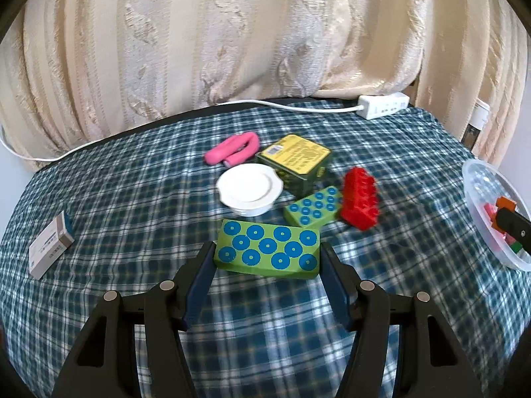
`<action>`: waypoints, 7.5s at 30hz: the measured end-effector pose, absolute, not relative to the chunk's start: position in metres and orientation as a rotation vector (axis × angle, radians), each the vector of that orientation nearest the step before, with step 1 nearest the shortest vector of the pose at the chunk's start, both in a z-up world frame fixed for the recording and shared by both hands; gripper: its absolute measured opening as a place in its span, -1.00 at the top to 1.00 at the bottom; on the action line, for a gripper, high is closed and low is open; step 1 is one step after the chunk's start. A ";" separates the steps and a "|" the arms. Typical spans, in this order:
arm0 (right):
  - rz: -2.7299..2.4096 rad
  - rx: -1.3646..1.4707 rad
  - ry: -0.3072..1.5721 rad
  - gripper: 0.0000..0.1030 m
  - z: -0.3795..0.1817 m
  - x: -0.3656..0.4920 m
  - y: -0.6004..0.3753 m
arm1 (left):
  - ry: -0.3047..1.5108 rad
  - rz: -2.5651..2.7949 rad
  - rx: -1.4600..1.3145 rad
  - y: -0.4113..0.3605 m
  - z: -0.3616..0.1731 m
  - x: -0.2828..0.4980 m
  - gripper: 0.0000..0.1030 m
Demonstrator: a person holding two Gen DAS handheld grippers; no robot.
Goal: Organize objects
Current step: 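Carry the orange block and green dotted block with both grippers to the clear bowl, then open the right gripper to drop the orange block while the left gripper releases the green block into the bowl, then move both open grippers away from the bowl back over the table, then grasp the white medicine box with the left gripper while the right gripper grasps the red block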
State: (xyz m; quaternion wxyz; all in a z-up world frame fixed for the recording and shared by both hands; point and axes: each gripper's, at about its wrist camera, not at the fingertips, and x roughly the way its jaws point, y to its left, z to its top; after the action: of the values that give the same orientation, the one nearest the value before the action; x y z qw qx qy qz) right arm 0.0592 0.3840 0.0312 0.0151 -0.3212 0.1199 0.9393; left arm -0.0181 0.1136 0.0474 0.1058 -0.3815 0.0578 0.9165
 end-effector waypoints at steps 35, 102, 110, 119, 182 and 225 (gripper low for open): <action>2.723 -0.912 0.524 0.34 0.013 0.110 0.486 | 0.270 2.422 -1.070 0.242 0.059 0.015 -0.21; 2.804 -0.904 0.516 0.27 0.028 0.099 0.461 | 0.195 2.318 -1.108 0.264 0.063 -0.010 -0.26; 2.847 -0.925 0.489 0.25 0.032 0.091 0.440 | 0.197 2.374 -1.128 0.240 0.061 -0.012 -0.26; 2.894 -0.986 0.462 0.21 0.030 0.076 0.413 | 0.191 2.445 -1.145 0.206 0.059 -0.013 -0.27; 2.970 -1.385 0.409 -0.05 0.006 -0.059 0.288 | -0.053 2.721 -1.287 0.003 0.045 -0.045 -0.34; 2.944 -1.439 0.365 -0.05 -0.016 -0.075 0.269 | -0.233 2.890 -1.350 -0.219 0.020 -0.117 -0.52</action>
State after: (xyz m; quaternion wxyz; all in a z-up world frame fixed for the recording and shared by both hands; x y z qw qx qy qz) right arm -0.0746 0.2691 -0.0157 -0.0776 -0.4350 0.1102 0.8903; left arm -0.1169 -0.2192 0.0203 -0.0285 -0.4220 -0.0730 0.9032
